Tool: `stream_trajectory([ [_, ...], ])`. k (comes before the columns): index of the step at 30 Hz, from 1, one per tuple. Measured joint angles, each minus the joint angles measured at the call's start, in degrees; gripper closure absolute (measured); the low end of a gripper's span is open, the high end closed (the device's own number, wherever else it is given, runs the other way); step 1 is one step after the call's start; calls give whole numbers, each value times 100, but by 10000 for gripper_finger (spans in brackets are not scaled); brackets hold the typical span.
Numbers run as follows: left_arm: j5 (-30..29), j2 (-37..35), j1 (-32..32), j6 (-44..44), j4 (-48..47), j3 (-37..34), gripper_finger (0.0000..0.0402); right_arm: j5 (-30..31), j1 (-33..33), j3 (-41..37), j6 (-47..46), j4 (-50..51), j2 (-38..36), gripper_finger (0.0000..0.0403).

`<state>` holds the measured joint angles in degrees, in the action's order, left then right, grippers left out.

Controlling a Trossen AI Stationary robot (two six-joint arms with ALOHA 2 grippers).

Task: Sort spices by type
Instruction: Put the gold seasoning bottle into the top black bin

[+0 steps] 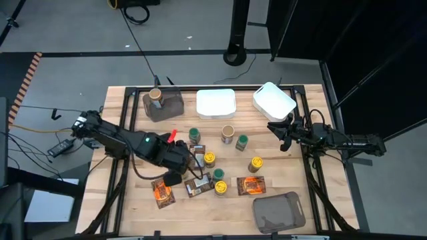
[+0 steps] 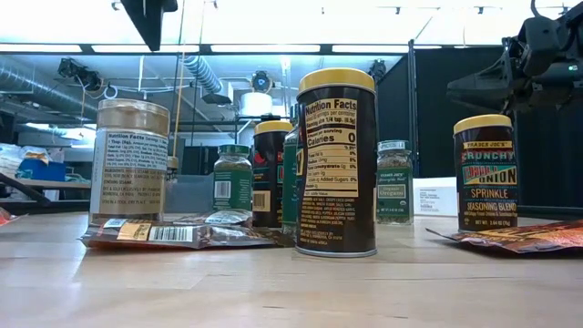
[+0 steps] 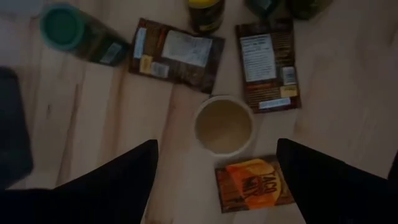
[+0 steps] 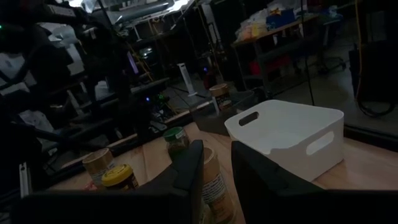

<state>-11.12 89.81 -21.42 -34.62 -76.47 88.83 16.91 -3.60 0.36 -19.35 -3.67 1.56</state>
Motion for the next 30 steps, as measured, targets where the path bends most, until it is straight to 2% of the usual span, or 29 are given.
stream_trajectory([
  [12,27,136,-45,209,566,-827,67,-2,0,0,0,-13,4,311],
  [18,115,134,-45,231,934,-854,67,-2,0,0,0,-12,4,311],
  [30,20,163,-45,465,1010,-906,67,-4,0,0,-48,-10,4,311],
])
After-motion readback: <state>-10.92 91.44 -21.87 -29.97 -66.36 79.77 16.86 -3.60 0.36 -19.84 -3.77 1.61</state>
